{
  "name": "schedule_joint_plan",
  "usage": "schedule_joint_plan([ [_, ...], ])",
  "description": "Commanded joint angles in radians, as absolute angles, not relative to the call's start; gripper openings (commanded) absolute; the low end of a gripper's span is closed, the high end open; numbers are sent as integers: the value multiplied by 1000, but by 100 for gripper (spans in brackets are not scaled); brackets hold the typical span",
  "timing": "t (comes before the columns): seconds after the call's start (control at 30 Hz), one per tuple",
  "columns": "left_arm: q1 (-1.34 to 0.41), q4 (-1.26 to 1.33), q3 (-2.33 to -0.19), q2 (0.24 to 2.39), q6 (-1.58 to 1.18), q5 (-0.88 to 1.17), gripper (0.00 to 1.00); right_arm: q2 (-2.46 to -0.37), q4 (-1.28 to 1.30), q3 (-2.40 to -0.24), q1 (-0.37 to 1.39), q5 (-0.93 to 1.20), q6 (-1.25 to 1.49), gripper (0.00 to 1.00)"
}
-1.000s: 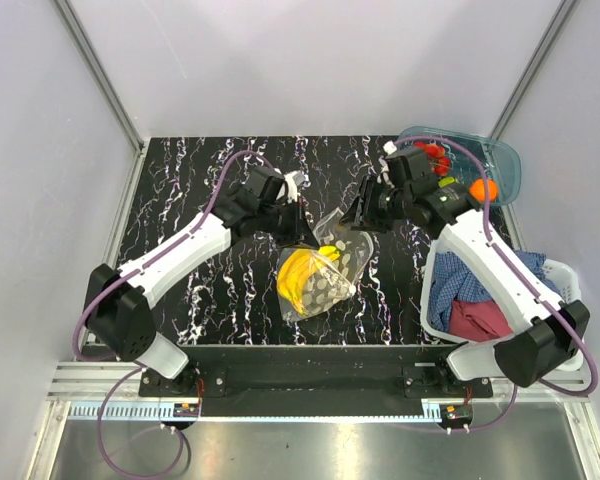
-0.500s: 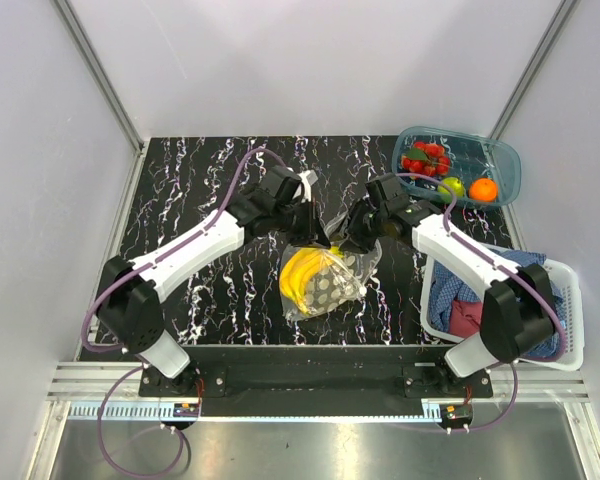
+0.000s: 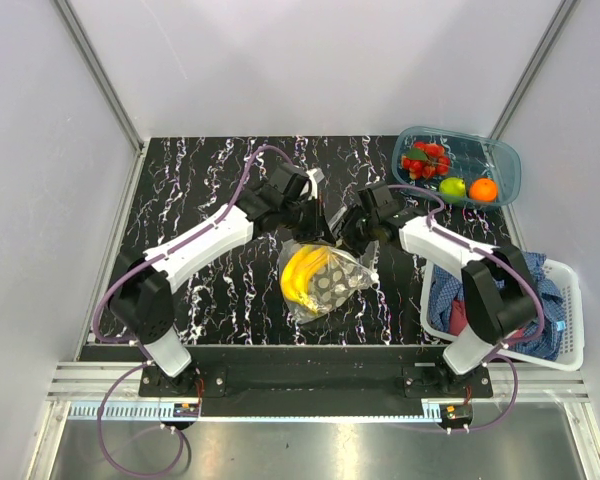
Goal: Open the zip-top bag and remove the fake food
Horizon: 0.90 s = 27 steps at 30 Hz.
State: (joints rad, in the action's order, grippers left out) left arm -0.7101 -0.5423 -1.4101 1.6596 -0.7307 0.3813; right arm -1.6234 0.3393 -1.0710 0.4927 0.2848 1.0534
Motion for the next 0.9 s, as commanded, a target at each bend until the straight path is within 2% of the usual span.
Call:
schedule_joint_plan([
  [0.0, -716, -500, -1466, 1670, -718, 413, 0, -1675, 267, -1080, 486, 317, 1083, 54],
  [0.27, -718, -499, -1462, 1667, -700, 411, 0, -1743, 233, -1069, 480, 339, 1097, 61],
  [0.33, -718, -500, -1459, 1666, -698, 416, 0, -1761, 232, -1072, 479, 345, 1101, 59],
  [0.4, -718, -500, -1453, 1667, -695, 419, 0, -1772, 226, -1068, 477, 348, 1112, 53],
  [0.5, -718, -497, -1451, 1667, -692, 423, 0, -1799, 206, -1078, 479, 368, 1109, 52],
  [0.67, -718, -500, -1445, 1677, -687, 434, 0, -1830, 166, -1089, 480, 403, 1115, 52],
  [0.77, -718, -499, -1443, 1683, -687, 437, 0, -1845, 129, -1088, 483, 426, 1130, 58],
  [0.87, -718, -500, -1442, 1689, -687, 439, 0, -1873, 101, -1085, 488, 449, 1152, 58],
])
